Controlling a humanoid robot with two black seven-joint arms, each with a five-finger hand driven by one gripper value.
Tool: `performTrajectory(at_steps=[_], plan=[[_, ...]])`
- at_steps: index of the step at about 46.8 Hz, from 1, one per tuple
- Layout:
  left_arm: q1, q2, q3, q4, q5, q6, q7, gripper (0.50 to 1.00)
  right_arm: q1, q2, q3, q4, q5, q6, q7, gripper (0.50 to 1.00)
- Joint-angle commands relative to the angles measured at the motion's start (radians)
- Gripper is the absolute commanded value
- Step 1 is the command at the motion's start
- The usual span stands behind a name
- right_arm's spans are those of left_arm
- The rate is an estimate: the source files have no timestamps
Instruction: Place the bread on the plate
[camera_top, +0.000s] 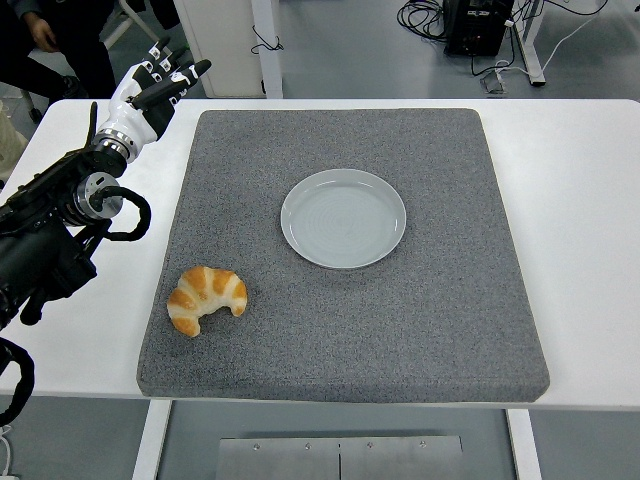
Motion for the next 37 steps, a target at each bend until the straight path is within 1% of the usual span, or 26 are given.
performTrajectory(at_steps=[1,7,11,14,22,28,33,37], plan=[[-0.005,0.005,0.008,-0.004,0.0,-0.003,-0.003,0.981,0.0,0.0,-0.001,0.0,-0.001,0.0,0.0,1.0],[-0.006,0.008,0.008,-0.009,0.0,-0.001,-0.003,0.981,0.0,0.0,0.001,0.0,0.0,0.0,0.001,1.0],[-0.005,0.027,0.01,-0.048,0.0,0.002,-0.002,0.981,0.0,0.0,-0.001,0.0,0.0,0.0,0.0,1.0],[-0.002,0.064,0.01,-0.107,0.0,0.014,-0.002,0.981,0.0,0.0,-0.001,0.0,0.0,0.0,0.0,1.0],[0.024,0.139,0.03,-0.277,0.001,0.095,0.006,0.981,0.0,0.0,0.001,0.0,0.0,0.0,0.0,1.0],[0.04,0.205,0.09,-0.381,0.001,0.115,0.006,0.981,0.0,0.0,-0.001,0.0,0.0,0.0,0.0,1.0],[0.038,0.269,0.154,-0.484,0.015,0.155,0.004,0.981,0.0,0.0,-0.001,0.0,0.0,0.0,0.0,1.0],[0.038,0.314,0.174,-0.553,0.058,0.196,0.004,0.983,0.0,0.0,-0.001,0.0,-0.001,0.0,0.0,1.0]])
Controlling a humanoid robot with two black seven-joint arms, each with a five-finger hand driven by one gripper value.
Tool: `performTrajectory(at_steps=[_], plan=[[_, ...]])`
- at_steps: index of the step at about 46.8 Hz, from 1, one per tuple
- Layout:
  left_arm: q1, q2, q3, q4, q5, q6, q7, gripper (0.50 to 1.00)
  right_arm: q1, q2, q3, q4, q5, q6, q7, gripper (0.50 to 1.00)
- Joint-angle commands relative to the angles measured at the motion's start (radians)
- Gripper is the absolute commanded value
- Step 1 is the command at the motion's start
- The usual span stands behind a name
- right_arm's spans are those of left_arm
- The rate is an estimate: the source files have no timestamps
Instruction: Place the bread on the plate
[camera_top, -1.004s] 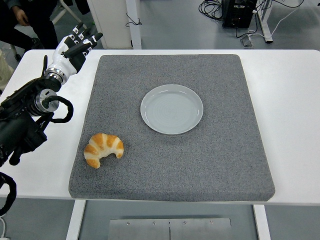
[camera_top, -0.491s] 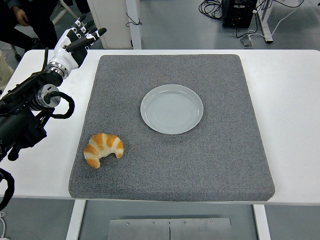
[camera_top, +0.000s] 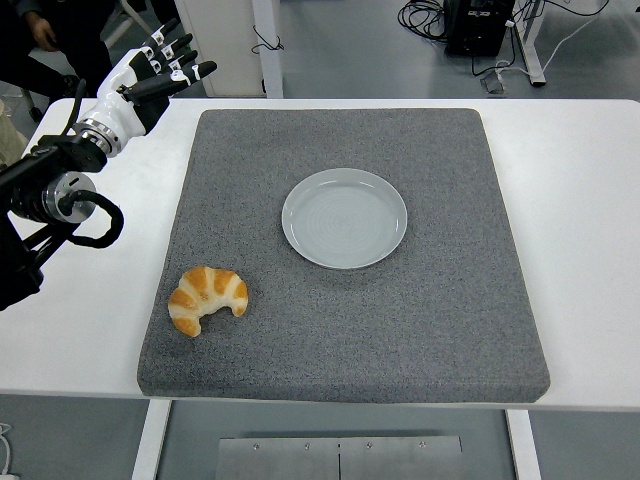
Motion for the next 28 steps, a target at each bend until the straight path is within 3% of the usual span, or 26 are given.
performTrajectory(at_steps=[1,13,19,28], plan=[[-0.001,0.035,0.01,-0.064,0.044,0.034,-0.001,0.981,0.0,0.0,-0.001,0.0,0.001,0.0,0.0,1.0],[0.007,0.15,0.015,-0.273,0.334,0.112,0.005,0.981,0.0,0.0,0.001,0.0,0.001,0.0,0.0,1.0],[0.023,0.225,0.053,-0.396,0.469,0.156,0.037,0.981,0.0,0.0,0.001,0.0,0.001,0.0,0.0,1.0],[0.013,0.329,0.122,-0.494,0.606,0.153,0.083,0.981,0.0,0.0,-0.001,0.0,0.001,0.0,0.0,1.0]])
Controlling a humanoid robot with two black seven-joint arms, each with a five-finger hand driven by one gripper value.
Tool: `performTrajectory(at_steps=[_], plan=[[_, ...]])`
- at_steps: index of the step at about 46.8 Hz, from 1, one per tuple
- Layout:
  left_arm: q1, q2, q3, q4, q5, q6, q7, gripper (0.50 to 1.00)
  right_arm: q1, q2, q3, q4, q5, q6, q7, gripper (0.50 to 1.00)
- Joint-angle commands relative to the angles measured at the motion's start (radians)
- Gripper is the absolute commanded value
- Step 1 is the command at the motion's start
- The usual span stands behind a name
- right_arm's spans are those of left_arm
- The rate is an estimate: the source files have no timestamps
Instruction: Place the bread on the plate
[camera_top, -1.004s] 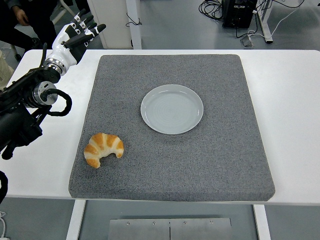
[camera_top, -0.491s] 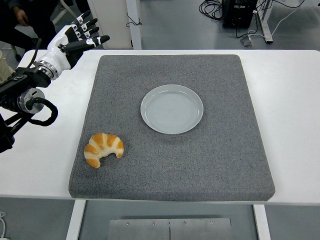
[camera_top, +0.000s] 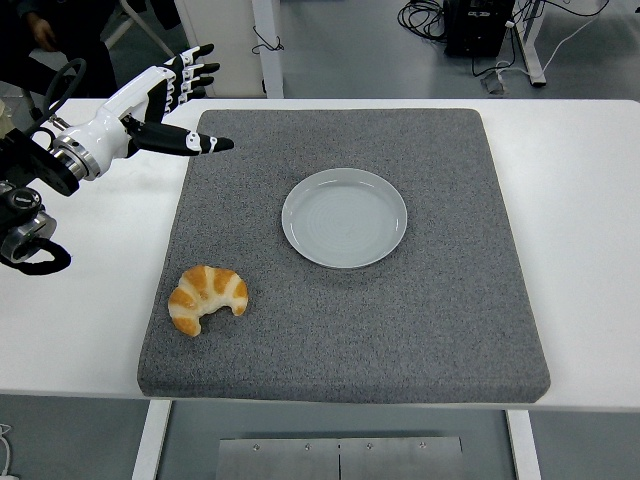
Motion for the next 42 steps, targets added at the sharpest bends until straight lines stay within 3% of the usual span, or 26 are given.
performTrajectory(at_steps=[1,9,16,26,32,42], plan=[[-0.004,0.043,0.017,-0.036,0.064,-0.007,0.005,0.983,0.0,0.0,0.001,0.0,-0.001,0.0,0.0,1.0],[-0.011,0.109,0.019,-0.083,0.167,-0.021,0.062,0.981,0.0,0.0,0.001,0.0,0.001,0.0,0.0,1.0],[-0.022,0.16,0.017,-0.129,0.227,-0.071,0.08,0.981,0.0,0.0,0.001,0.0,0.001,0.0,0.0,1.0],[-0.031,0.178,0.031,-0.165,0.244,-0.102,0.096,0.977,0.0,0.0,0.001,0.0,0.001,0.0,0.0,1.0],[-0.034,0.192,0.06,-0.185,0.34,-0.116,0.099,0.971,0.0,0.0,-0.001,0.0,0.001,0.0,0.0,1.0],[-0.033,0.206,0.1,-0.217,0.398,-0.128,0.14,0.971,0.0,0.0,0.001,0.0,0.001,0.0,0.0,1.0]])
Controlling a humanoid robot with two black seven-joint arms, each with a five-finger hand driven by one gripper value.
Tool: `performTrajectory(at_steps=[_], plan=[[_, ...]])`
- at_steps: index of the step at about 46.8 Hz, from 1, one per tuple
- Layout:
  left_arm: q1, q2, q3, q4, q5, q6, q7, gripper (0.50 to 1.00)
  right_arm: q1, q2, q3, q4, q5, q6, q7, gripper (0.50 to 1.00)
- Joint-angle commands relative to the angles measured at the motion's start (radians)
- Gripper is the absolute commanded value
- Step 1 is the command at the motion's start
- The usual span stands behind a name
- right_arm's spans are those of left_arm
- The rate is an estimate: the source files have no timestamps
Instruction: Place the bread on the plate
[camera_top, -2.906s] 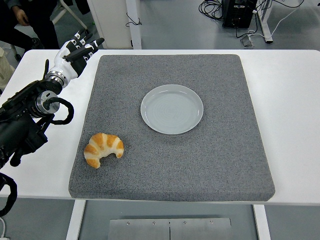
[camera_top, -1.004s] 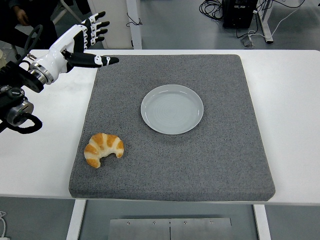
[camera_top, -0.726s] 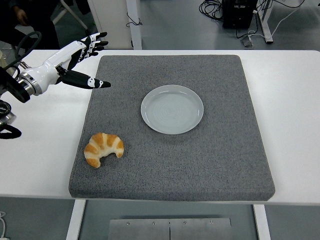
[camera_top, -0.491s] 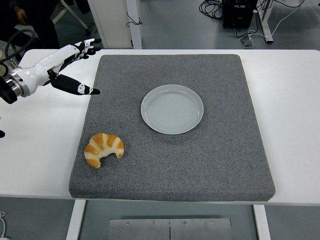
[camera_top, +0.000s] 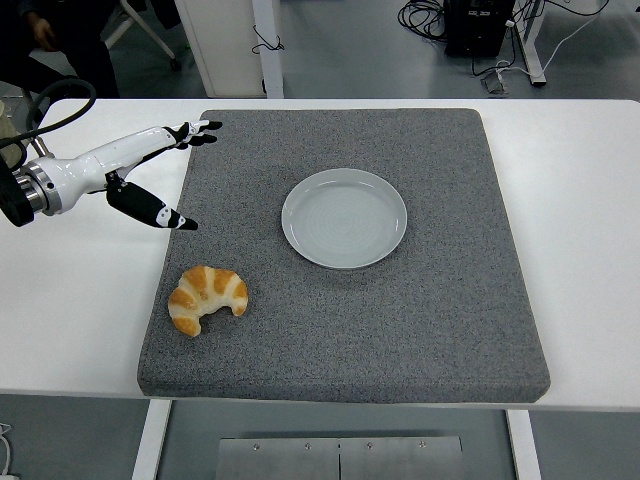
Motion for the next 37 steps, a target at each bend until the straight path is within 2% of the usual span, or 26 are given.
performTrajectory(at_steps=[1,5,21,37], plan=[[-0.002,0.012,0.025,-0.006,0.019,-0.002,0.01,0.971,0.0,0.0,0.0,0.0,-0.001,0.0,0.0,1.0],[0.0,0.015,0.049,-0.017,0.049,-0.002,0.024,0.971,0.0,0.0,0.0,0.0,0.0,0.0,0.0,1.0],[0.009,0.01,0.099,-0.078,0.072,-0.001,0.025,0.971,0.0,0.0,0.001,0.0,0.0,0.0,0.0,1.0],[0.033,0.012,0.151,-0.081,0.183,0.009,0.028,0.972,0.0,0.0,0.0,0.0,0.0,0.0,0.0,1.0]])
